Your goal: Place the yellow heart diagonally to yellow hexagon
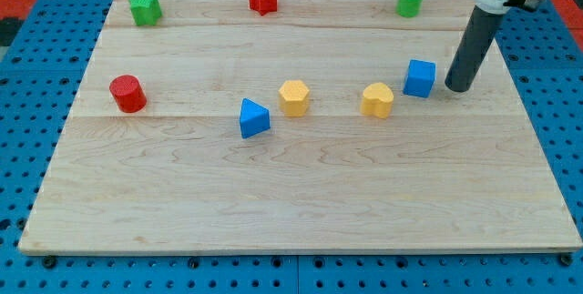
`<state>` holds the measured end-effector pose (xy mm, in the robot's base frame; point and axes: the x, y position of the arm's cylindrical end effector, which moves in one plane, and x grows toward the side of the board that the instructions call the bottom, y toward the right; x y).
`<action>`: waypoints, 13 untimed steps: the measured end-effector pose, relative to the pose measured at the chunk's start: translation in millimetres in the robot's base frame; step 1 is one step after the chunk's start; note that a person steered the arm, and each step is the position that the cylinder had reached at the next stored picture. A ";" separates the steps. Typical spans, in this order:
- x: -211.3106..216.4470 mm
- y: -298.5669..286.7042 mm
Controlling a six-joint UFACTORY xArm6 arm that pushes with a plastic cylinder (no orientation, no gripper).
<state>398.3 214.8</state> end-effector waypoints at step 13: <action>93.3 -104.2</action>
<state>491.6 110.6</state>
